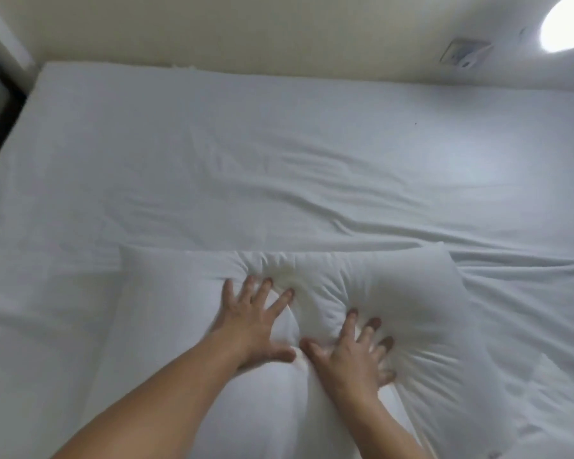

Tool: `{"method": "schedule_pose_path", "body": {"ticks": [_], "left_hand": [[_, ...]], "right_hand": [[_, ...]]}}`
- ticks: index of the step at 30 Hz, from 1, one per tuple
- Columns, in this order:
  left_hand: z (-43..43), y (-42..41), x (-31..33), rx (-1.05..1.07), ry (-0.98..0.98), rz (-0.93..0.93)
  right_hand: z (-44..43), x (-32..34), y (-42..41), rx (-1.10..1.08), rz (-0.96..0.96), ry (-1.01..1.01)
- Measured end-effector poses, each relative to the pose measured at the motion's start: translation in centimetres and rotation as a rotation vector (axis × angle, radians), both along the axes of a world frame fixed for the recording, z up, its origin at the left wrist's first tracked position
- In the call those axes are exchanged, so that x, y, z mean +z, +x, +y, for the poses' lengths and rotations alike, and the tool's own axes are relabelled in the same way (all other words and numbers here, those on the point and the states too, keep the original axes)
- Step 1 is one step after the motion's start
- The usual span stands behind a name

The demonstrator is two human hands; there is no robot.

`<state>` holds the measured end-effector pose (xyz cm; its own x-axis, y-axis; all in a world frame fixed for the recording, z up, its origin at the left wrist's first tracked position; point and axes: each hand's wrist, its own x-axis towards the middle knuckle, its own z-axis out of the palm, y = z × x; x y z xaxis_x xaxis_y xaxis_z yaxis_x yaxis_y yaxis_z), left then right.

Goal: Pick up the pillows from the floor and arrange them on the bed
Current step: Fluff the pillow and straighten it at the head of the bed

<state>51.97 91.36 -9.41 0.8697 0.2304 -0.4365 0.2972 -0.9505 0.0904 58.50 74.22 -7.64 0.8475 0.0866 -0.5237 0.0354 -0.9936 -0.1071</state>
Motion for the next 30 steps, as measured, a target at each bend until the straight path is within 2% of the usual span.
{"method": "schedule_pose_path", "body": {"ticks": [3,5,7,9,11,15,18,20,23,28,30], "left_hand": [[0.2,-0.2,1.4,-0.031,-0.033,0.025],[-0.1,-0.5,1.8,-0.048,-0.067,0.009],[-0.1,-0.4,1.7,-0.056,-0.111,-0.009],[0.0,0.0,1.3,-0.066,-0.151,-0.052],[0.5,0.3,1.0,-0.049,-0.236,-0.105],[1.6,0.1,2.2,0.006,-0.447,-0.258],[3.5,-1.5,4.9,0.017,-0.535,-0.409],[5.7,-2.6,6.9,0.118,-0.565,-0.491],[10.5,-5.0,9.9,0.352,-0.527,-0.565],[21.2,-7.9,13.6,0.735,-0.410,-0.662],[25.9,-7.9,14.3,0.824,-0.363,-0.628]], "right_hand": [[-0.5,1.7,-1.2,0.004,-0.014,-0.004],[-1.2,2.3,-2.6,-0.113,-0.120,-0.003],[-1.2,2.2,-4.2,-0.257,-0.276,0.087],[-0.6,1.5,-5.3,-0.258,-0.383,0.137],[0.0,0.9,-5.2,-0.278,-0.366,0.121],[0.0,1.4,-3.9,-0.460,-0.243,0.047],[1.9,4.3,-4.2,-0.499,-0.338,0.145],[4.3,7.3,-4.1,-0.457,-0.462,0.229],[9.6,11.3,-3.2,-0.279,-0.565,0.342],[25.0,15.8,-1.2,0.008,-0.581,0.532],[31.2,16.6,-0.2,0.111,-0.565,0.568]]}}
